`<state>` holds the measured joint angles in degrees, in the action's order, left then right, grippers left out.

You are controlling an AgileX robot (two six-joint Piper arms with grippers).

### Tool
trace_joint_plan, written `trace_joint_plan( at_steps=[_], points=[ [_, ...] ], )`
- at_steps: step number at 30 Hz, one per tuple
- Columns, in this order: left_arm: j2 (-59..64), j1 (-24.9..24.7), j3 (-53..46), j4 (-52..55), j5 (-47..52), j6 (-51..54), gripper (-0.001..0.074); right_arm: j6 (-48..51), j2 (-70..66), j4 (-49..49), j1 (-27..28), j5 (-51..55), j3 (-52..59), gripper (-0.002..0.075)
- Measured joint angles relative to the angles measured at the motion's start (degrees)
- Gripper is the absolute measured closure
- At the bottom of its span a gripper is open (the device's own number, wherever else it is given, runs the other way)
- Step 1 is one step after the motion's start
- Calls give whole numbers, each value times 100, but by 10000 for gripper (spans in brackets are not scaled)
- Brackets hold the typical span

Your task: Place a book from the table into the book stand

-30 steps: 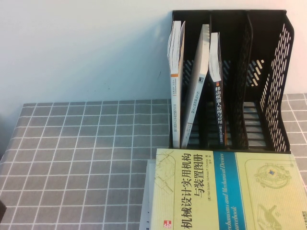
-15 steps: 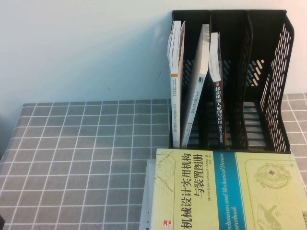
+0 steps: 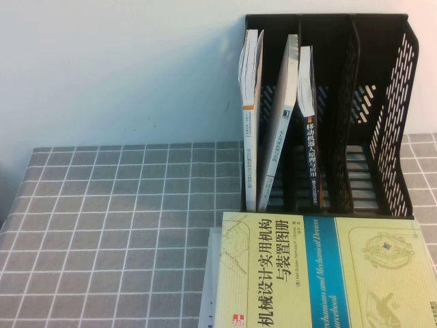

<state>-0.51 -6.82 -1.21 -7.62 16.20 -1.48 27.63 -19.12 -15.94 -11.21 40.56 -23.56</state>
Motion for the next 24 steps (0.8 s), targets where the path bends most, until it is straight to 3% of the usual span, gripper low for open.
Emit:
trace_joint_plan(
  at_steps=[24],
  points=[
    [0,0,18,19,219,0,738,0,0,0,0,13,0,729]
  ],
)
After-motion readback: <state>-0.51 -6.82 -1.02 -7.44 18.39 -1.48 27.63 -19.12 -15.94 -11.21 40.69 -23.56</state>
